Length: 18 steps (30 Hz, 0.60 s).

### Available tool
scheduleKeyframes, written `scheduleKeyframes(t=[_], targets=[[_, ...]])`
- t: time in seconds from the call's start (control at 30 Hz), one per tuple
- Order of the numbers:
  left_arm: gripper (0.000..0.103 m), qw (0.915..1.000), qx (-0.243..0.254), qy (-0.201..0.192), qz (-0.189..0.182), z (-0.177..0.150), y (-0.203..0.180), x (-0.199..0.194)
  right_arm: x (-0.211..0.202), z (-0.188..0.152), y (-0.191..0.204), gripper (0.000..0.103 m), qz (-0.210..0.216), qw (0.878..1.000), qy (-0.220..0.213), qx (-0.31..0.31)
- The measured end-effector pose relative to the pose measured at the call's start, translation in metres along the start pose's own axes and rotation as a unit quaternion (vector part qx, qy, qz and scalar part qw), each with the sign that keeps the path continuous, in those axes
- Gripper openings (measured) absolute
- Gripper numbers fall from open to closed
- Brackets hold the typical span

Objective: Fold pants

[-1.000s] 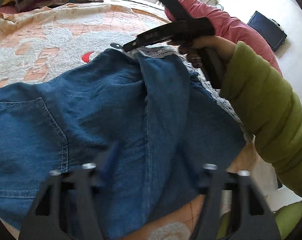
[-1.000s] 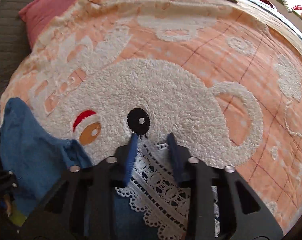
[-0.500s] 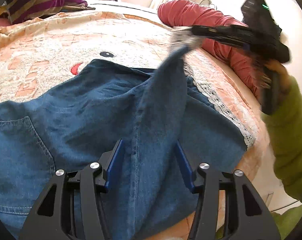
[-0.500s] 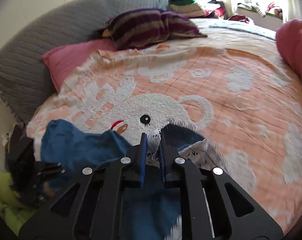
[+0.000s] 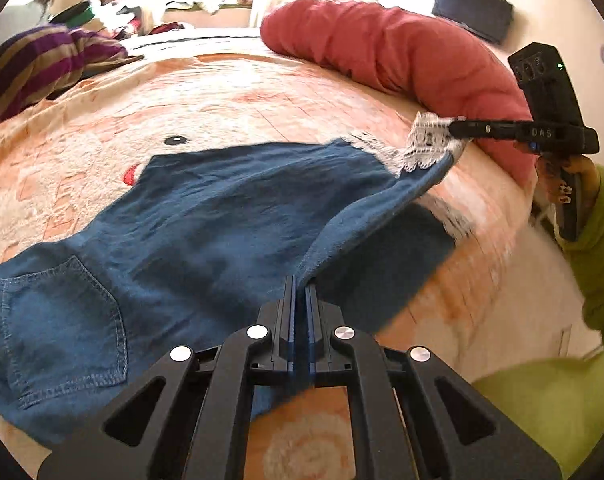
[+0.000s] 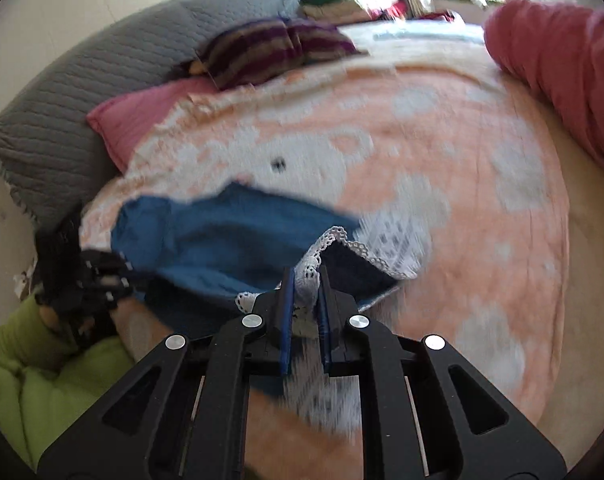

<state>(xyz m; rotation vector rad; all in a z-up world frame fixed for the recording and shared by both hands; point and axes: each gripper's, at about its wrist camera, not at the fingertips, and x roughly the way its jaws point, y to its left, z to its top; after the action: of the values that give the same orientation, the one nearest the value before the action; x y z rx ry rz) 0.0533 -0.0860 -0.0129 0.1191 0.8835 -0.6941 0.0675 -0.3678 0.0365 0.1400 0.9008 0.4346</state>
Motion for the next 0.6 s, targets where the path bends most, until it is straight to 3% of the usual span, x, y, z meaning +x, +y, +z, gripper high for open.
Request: scheduleKeyframes(t=[0.23, 0.3, 0.43, 0.6], targets=[[0.003, 0.9988, 0.025, 0.042, -0.002, -0.020, -0.011, 0.013, 0.013, -0.035, -0.009, 0.006, -0.009, 0.999, 0.053, 0.010], [0.003, 0.9986, 0.028, 0.044, 0.004, -0.021, -0.012, 0.015, 0.010, -0.038, -0.007, 0.011, 0.005, 0.998, 0.059, 0.008], [0.004, 0.9987, 0.026, 0.044, 0.008, -0.021, -0.012, 0.015, 0.007, -0.042, -0.005, 0.007, 0.002, 0.998, 0.068, -0.011], [0.004, 0.9979, 0.039, 0.050, 0.012, -0.022, -0.016, 0.016, 0.021, -0.057, -0.010, 0.006, -0.021, 0.993, 0.116, -0.024]])
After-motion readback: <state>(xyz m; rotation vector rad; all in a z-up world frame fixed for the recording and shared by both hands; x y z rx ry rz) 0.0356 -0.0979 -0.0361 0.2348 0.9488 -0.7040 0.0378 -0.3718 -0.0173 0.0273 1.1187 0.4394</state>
